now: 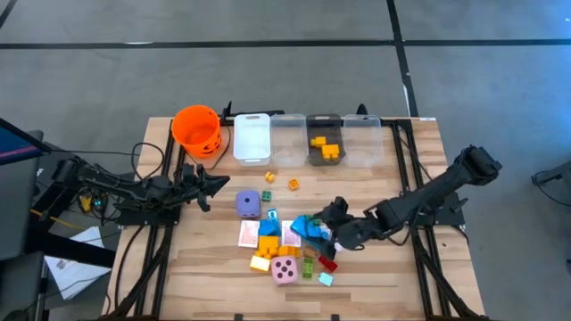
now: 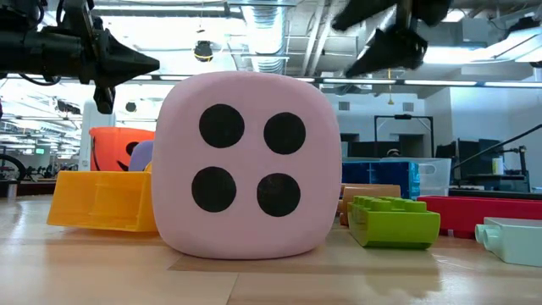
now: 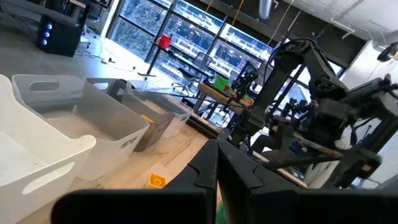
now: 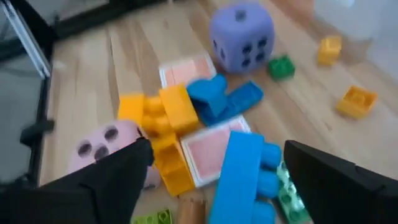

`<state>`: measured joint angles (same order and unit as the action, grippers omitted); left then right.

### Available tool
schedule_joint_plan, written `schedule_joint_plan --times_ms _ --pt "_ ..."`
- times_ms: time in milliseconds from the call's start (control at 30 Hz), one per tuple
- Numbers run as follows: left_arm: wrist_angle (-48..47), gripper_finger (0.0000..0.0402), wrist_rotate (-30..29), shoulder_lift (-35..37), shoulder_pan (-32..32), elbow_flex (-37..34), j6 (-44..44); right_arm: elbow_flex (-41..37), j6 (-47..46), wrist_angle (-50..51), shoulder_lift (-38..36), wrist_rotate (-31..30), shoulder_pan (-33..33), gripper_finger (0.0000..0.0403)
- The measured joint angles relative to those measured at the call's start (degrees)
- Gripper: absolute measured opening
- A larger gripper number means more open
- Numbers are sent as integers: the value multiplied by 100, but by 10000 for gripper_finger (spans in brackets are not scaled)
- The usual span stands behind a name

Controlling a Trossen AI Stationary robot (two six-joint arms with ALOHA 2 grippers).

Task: Pick & Place Toys
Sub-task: Put the large blue game piece into the black bin

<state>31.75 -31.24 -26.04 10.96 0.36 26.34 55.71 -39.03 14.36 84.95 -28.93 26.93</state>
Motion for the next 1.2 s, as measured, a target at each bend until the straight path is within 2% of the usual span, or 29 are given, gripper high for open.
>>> schedule_joint_plan --times_ms 100,367,533,633,700,833,1033,1200 --pt "3 0 0 -9 0 -1 -38 18 -124 21 126 293 -140 395" --pt "20 0 0 -151 0 -1 -49 3 -496 -35 1136 989 -513 398" --pt "20 0 0 -283 0 -2 -53 153 -972 47 1990 1755 -749 394" --pt "21 0 -1 -330 0 -1 -54 438 -1282 398 2349 2535 -904 380" --pt "19 0 -2 -337 0 -1 -54 676 -1369 701 2542 2658 -928 350" --pt "20 0 -2 -348 0 -1 -54 1143 -1231 1268 2649 2185 -875 255" --pt "35 0 -2 -350 0 0 -54 1820 -736 1831 2230 957 -738 260" --pt "63 0 -2 -399 0 0 -54 2183 -709 2344 1864 -359 -689 260"
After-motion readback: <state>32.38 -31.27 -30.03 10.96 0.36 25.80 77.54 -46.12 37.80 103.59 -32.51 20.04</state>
